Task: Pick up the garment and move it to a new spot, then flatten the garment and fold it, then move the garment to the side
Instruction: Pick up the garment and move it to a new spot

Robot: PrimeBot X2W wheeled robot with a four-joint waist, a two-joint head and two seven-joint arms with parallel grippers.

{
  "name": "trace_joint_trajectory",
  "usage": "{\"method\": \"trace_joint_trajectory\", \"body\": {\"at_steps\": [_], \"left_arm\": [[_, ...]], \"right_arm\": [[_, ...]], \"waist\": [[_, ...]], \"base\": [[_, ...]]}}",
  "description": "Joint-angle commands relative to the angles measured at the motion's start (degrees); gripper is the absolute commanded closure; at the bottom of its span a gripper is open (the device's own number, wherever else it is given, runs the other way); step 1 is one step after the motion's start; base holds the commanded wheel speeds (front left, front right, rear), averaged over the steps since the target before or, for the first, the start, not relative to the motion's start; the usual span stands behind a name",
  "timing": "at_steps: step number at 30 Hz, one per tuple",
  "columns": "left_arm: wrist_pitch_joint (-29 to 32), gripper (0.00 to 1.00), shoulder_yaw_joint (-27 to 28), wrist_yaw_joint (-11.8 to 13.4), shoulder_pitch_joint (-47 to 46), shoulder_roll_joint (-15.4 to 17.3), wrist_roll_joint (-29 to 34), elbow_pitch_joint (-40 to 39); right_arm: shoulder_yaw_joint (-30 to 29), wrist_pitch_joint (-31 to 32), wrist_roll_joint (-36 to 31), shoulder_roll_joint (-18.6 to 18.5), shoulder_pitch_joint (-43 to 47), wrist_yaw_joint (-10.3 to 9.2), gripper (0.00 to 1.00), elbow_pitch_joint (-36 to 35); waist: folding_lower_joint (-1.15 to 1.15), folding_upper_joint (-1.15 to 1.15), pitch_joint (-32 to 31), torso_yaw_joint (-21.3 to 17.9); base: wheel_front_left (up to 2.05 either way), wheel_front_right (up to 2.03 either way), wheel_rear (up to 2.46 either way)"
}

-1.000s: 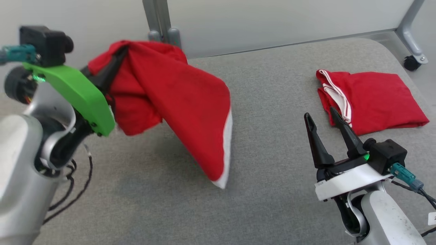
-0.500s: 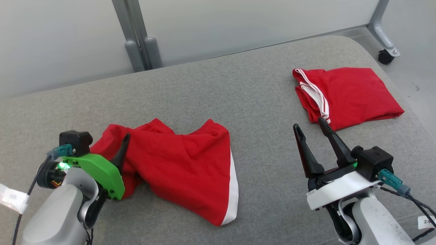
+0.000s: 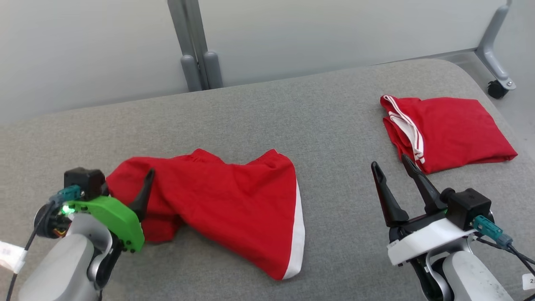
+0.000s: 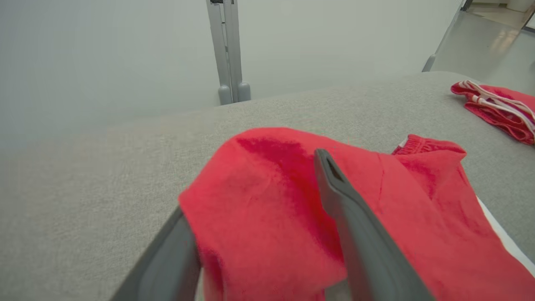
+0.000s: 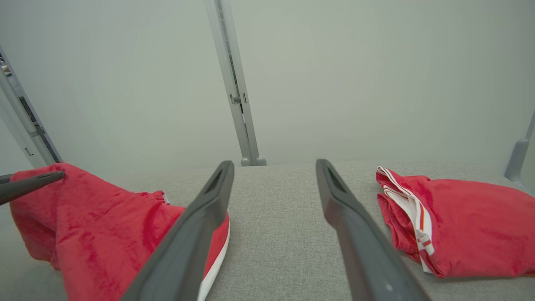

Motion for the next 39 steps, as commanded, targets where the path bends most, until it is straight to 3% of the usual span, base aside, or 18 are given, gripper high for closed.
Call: {"method": "trace_joint_trajectory", "body": {"at_steps": [1,8,13,17,20,27,31,39], "left_arm": [[1.0,0.00,-0.1,0.6,1.8,1.3,-0.1,-1.1],[6.6,0.00,-0.3,5.3,11.0,5.2,-2.2,-10.0],[16.9,0.00,-2.2,9.3,19.1,8.0,-5.4,-16.8],[17.8,0.00,-0.6,13.5,22.6,9.4,-6.5,-23.2],[14.8,0.00,1.1,16.6,24.1,9.6,-5.4,-28.2],[0.2,0.00,5.9,23.5,28.1,7.4,-1.0,-34.7],[-6.8,0.00,7.8,24.1,29.8,5.6,1.7,-35.1],[-8.2,0.00,11.5,21.0,31.7,1.3,7.6,-34.7]], "right_arm": [[-0.3,-0.1,-0.4,-0.2,0.9,-0.02,0.00,0.0],[-1.4,-0.1,-0.5,0.1,2.4,-0.02,0.00,-0.2],[-1.4,-0.1,-0.3,0.1,3.2,-0.02,0.00,0.1],[-1.7,-0.1,-0.3,-0.1,3.3,-0.02,0.00,-0.1],[-1.6,-0.1,-0.4,-0.2,3.4,-0.02,0.00,-0.2],[-3.1,-0.1,-0.7,-0.1,4.3,-0.02,0.00,-1.2],[-4.7,-0.1,-1.0,0.3,5.2,-0.02,0.00,-2.3],[-6.7,-0.1,-1.4,0.3,6.9,-0.02,0.00,-3.0]], "waist": [[0.00,0.00,-1.0,1.2],[0.00,0.00,-2.0,2.7],[0.00,0.00,-2.0,3.2],[0.00,0.00,-1.8,3.5],[0.00,0.00,-1.6,3.5],[0.00,0.00,-1.5,3.8],[0.00,0.00,-1.7,4.1],[0.00,0.00,-2.1,4.3]], "base": [[0.00,0.00,0.00],[0.00,0.00,0.00],[0.00,0.00,0.00],[0.00,0.00,0.00],[0.00,0.00,0.00],[0.00,0.00,0.00],[0.00,0.00,0.00],[0.00,0.00,0.00]]}}
